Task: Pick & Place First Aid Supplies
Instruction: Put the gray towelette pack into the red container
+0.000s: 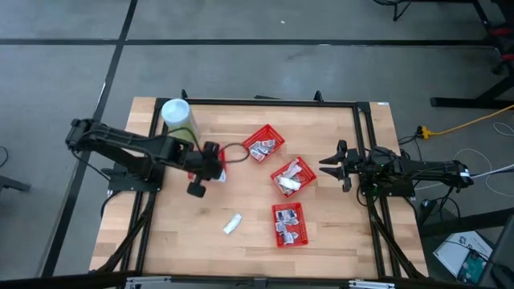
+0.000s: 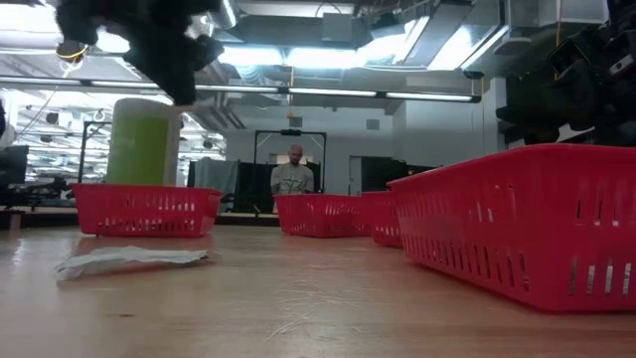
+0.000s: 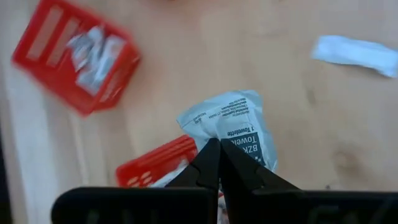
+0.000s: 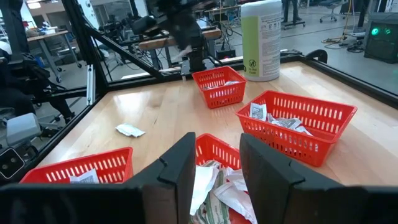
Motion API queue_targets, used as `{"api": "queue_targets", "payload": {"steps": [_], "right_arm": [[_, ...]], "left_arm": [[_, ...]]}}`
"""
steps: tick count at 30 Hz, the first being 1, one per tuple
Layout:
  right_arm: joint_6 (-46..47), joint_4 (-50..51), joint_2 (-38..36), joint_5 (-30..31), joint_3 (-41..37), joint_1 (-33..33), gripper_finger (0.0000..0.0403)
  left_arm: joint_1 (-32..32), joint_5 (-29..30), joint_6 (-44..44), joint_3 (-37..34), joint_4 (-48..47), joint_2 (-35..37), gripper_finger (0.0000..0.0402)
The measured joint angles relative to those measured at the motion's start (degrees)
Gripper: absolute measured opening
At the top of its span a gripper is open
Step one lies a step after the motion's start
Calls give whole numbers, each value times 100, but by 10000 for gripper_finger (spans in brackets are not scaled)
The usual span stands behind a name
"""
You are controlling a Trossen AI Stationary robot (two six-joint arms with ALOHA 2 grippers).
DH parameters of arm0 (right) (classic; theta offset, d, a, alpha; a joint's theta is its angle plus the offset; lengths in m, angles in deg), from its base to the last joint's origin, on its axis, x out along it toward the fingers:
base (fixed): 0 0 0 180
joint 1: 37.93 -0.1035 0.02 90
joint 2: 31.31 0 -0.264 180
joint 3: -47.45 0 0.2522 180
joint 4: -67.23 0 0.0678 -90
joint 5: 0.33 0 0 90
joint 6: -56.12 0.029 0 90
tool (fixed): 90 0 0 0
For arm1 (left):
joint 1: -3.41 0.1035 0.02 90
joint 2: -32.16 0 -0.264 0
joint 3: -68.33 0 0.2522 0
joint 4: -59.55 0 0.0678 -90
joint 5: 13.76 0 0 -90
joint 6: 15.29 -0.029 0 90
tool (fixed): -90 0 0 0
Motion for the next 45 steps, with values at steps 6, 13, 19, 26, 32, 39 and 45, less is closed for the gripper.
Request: {"api": "queue_targets", "payload": {"steps": [6, 13, 19, 26, 32, 39, 45], "right_arm": [[1, -2, 1, -1, 0, -2, 126], [6, -2, 0, 0, 0, -2, 126], [3, -1, 1, -1, 0, -1, 126], [0, -2, 1, -1, 0, -1, 126], [1, -2, 1, 0, 0, -1, 126], [8, 0, 0, -1, 0, -1, 126], [1, 0, 2, -2, 0, 0, 126]], "left_arm": [[662, 192, 318, 0, -192, 2, 2], [1346, 336, 638, 2, -479, -4, 2], [1664, 300, 732, 4, -539, -15, 5], [1771, 292, 734, 4, -539, -15, 2], [1771, 292, 743, 4, -537, -15, 7], [1769, 290, 750, 4, -537, -15, 8], [1769, 290, 745, 6, -541, -15, 8]]}}
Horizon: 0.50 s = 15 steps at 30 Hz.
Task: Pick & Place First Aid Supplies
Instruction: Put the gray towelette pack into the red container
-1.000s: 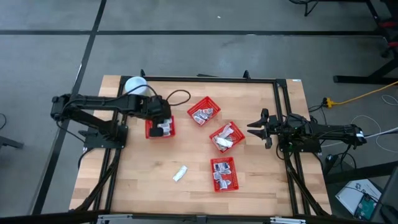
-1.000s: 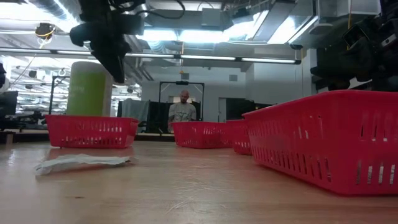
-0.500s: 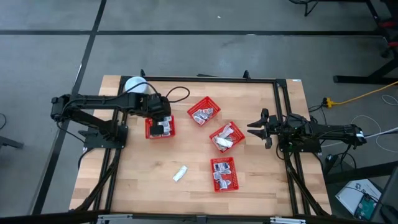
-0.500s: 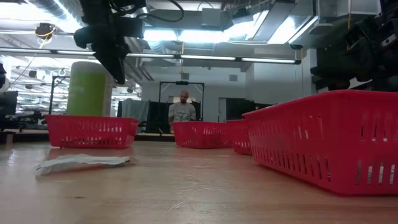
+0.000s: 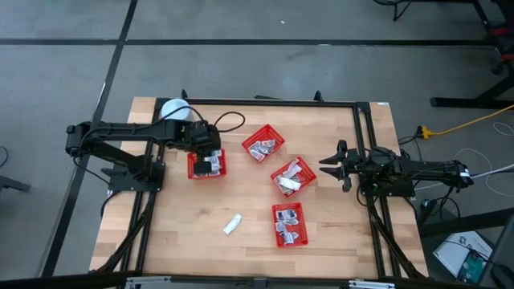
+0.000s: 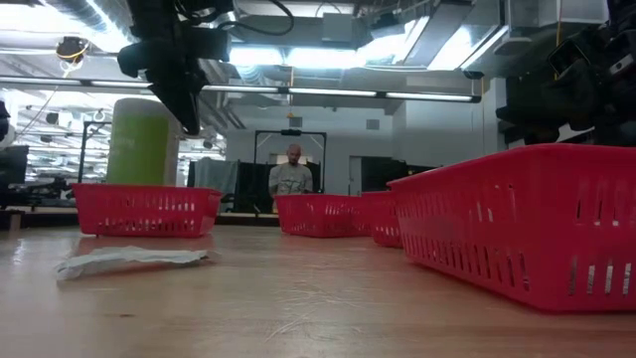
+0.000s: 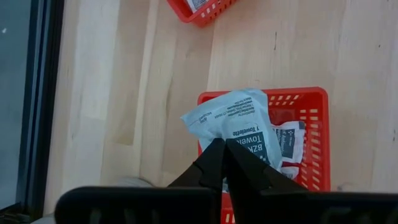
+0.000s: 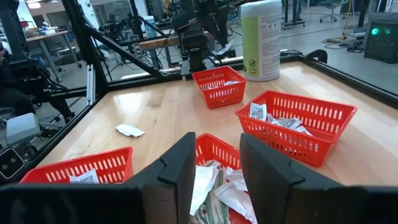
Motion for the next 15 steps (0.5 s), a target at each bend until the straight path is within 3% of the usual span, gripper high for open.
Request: {"api": "queue_targets", "payload": {"steps": [6, 15], "right_arm": [[-1, -1, -1, 0, 0, -2, 126], [6, 0, -1, 2, 0, -2, 126]], "left_arm": [[0, 0, 78, 0, -18, 0, 20], [0, 0, 153, 0, -22, 0, 83]]}}
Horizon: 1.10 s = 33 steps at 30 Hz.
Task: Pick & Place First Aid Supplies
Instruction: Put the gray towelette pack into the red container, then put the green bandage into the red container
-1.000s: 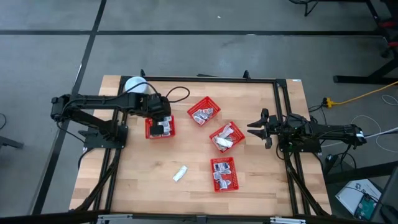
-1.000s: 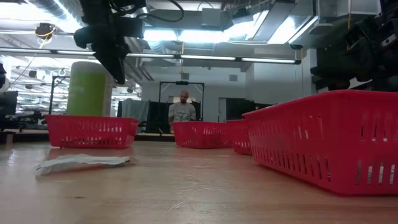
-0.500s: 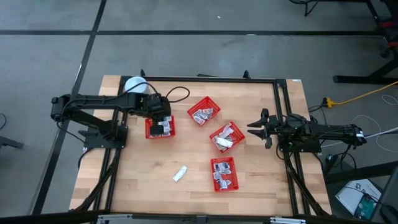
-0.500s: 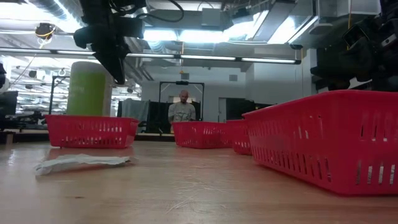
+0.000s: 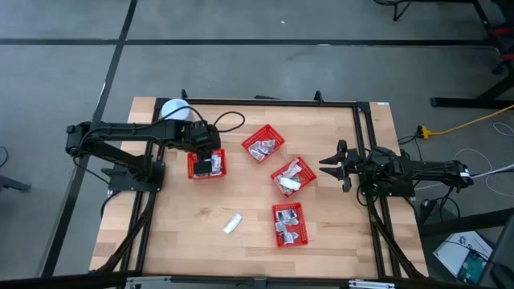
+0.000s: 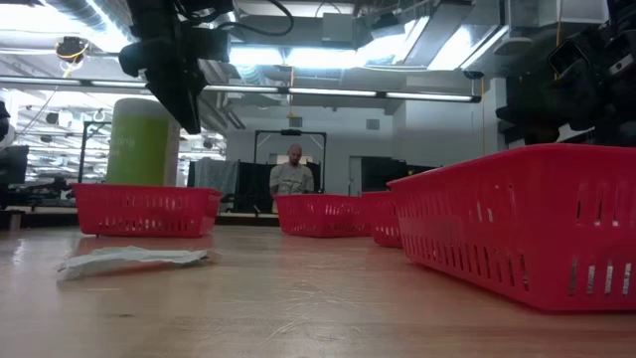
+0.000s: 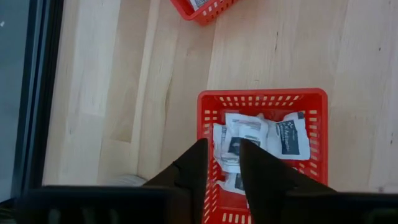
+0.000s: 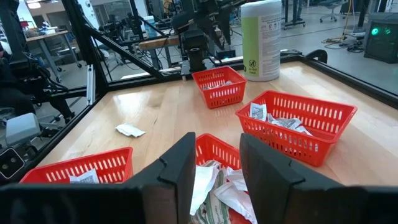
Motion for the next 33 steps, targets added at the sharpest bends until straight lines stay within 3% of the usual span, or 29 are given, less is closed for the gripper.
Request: {"api": "queue_targets", "payload": {"steps": [9, 16, 33], "right_arm": [[-4, -2, -1, 1, 0, 1, 126], [0, -2, 1, -2, 0, 0, 126], [-7, 0, 1, -2, 0, 0, 126]], "left_arm": [[-68, -635, 230, 0, 37, 0, 104], [-406, -686, 236, 0, 193, -2, 98], [-1999, -688, 230, 0, 1407, -288, 94]]}}
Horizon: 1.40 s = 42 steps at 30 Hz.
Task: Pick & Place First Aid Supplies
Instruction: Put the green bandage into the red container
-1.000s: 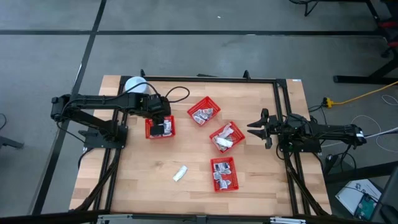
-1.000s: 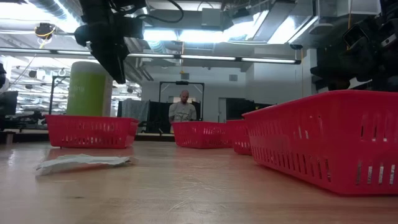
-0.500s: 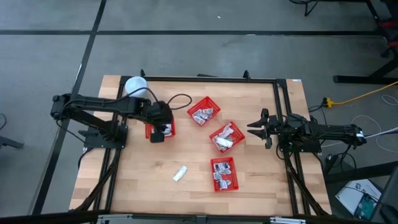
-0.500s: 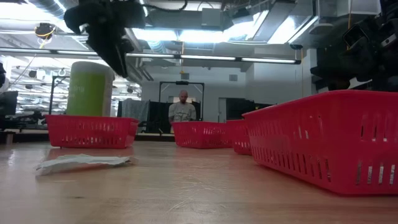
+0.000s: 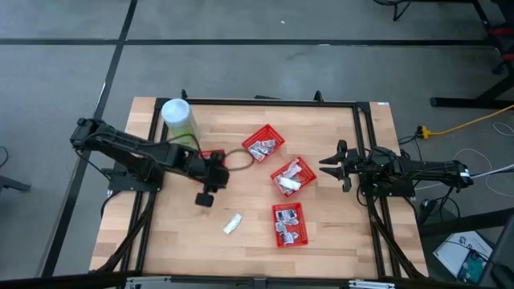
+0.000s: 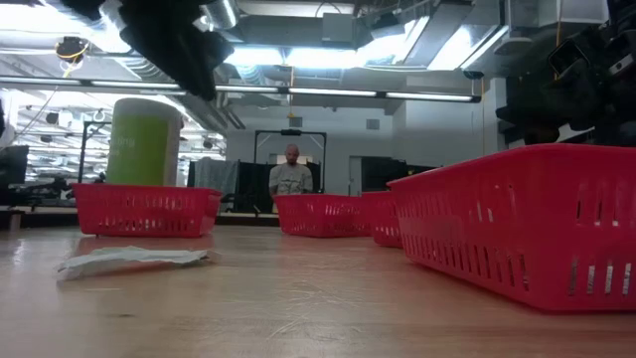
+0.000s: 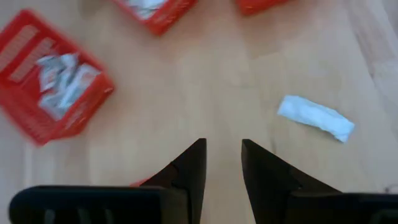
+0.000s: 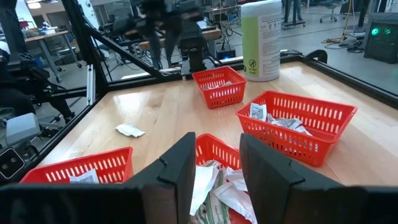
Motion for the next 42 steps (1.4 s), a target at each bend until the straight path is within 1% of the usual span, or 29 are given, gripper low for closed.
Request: {"api": "queue_targets", "payload": {"steps": [5, 9, 13, 18, 23, 27, 32, 36, 42], "right_arm": [[0, -1, -2, 0, 0, 1, 126], [7, 0, 0, 2, 0, 0, 126], [4, 0, 0, 1, 0, 1, 126], [3, -2, -2, 1, 0, 0, 126], [3, -1, 0, 0, 0, 0, 126], [0, 0, -2, 0, 0, 0, 126], [-2, 0, -2, 2, 0, 0, 126], [0, -2, 0, 2, 0, 0, 126], [-2, -1, -2, 2, 0, 2, 126]], "left_arm": [[-458, -2, -202, 1, 391, -537, 93], [-700, -2, -298, 2, 647, -1092, 95], [-807, -33, -344, 2, 1018, -1685, 92], [-878, -76, -656, 2, 1663, -2340, 91], [-876, -657, -849, 2, 2079, -2782, 91], [-827, -1053, -887, 0, 2202, -2917, 93], [-788, -1204, -1098, 0, 2420, -3075, 89], [-756, -1739, -1202, 20, 2814, -3331, 89], [-577, -2616, -1112, 33, 3282, -3708, 86]]}}
